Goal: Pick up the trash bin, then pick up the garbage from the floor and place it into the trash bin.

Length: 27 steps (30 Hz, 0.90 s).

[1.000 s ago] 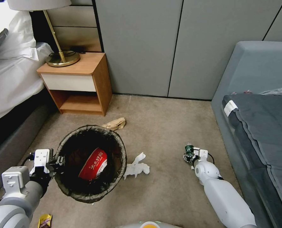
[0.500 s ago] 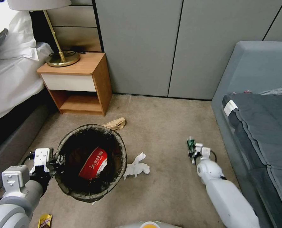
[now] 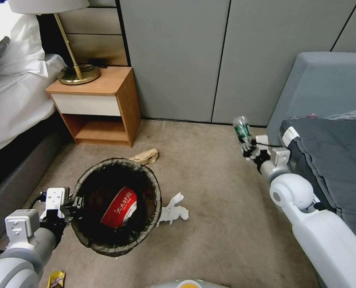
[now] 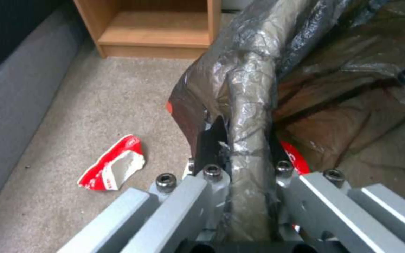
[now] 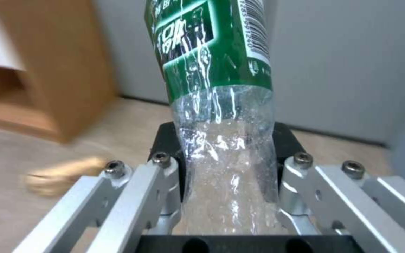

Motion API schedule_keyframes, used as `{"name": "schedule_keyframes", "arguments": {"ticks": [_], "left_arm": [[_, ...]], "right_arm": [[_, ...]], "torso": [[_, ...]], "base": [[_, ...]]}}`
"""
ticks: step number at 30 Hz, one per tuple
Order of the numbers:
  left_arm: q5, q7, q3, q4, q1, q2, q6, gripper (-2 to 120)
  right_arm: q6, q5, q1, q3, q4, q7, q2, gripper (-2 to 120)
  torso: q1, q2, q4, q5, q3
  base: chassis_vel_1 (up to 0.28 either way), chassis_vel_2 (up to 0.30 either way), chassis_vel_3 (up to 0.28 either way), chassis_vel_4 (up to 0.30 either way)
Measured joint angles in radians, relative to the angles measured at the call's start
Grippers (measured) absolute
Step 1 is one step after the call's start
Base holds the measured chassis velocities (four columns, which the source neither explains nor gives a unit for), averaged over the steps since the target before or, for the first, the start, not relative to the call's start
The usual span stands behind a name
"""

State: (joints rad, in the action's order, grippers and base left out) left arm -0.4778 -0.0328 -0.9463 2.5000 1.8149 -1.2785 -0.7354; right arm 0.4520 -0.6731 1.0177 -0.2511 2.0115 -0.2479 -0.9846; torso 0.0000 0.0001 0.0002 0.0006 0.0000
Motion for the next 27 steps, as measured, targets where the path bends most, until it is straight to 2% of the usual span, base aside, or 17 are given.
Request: {"name": "schedule_keyframes", "arguments": {"ticks": [2, 4, 5, 9, 15, 17, 19, 21, 27], "left_arm": [[0.002, -0.001, 0.004, 0.0, 0.001, 0.0, 0.0, 1], [0.004, -0.001, 0.014, 0.0, 0.002, 0.003, 0.0, 1], [0.006, -0.002, 0.019, 0.0, 0.001, 0.005, 0.0, 1], [0.013, -0.003, 0.031, 0.0, -0.002, 0.013, 0.0, 1], [0.022, -0.003, 0.043, 0.0, -0.005, 0.014, 0.0, 1], [0.025, -0.003, 0.049, 0.0, -0.009, 0.014, 0.0, 1], [0.026, -0.003, 0.05, 0.0, -0.011, 0.014, 0.0, 1], [0.026, -0.003, 0.053, 0.0, -0.016, 0.015, 0.0, 1], [0.026, -0.003, 0.055, 0.0, -0.019, 0.015, 0.0, 1]], "right_arm": [[0.014, -0.029, -0.013, 0.027, 0.048, -0.008, 0.008, 24], [0.041, -0.083, -0.04, 0.076, 0.12, -0.01, 0.016, 24], [0.055, -0.116, -0.058, 0.102, 0.154, -0.01, 0.018, 24], [0.093, -0.177, -0.102, 0.17, 0.223, 0.018, 0.019, 24], [0.111, -0.215, -0.145, 0.258, 0.265, 0.042, 0.018, 24], [0.116, -0.242, -0.166, 0.334, 0.282, 0.03, 0.014, 24], [0.117, -0.248, -0.172, 0.356, 0.285, 0.024, 0.013, 24], [0.118, -0.256, -0.19, 0.424, 0.289, 0.01, 0.009, 24], [0.12, -0.256, -0.209, 0.51, 0.282, -0.007, 0.007, 24]], "torso": [[0.0, 0.0, -0.0002, -0.0013, 0.0], [0.0, 0.0, -0.0001, -0.0003, 0.0], [0.0, 0.0, 0.0, -0.0009, 0.0], [0.0, 0.0, -0.0001, -0.0006, 0.0], [0.0, 0.0, -0.0002, -0.0007, 0.0], [0.0, 0.0, -0.0001, -0.0006, 0.0], [0.0, 0.0, -0.0002, -0.0007, 0.0], [0.0, 0.0, -0.0001, -0.0007, 0.0], [0.0, 0.0, -0.0002, -0.0007, 0.0]], "base": [[0.0, 0.0, 0.0, 0.0], [0.0, 0.0, 0.0, 0.0], [0.0, 0.0, 0.0, 0.0], [0.0, 0.0, 0.0, 0.0], [0.0, 0.0, 0.0, 0.0], [0.0, 0.0, 0.0, 0.0], [0.0, 0.0, 0.0, 0.0], [0.0, 0.0, 0.0, 0.0], [0.0, 0.0, 0.0, 0.0]]}}
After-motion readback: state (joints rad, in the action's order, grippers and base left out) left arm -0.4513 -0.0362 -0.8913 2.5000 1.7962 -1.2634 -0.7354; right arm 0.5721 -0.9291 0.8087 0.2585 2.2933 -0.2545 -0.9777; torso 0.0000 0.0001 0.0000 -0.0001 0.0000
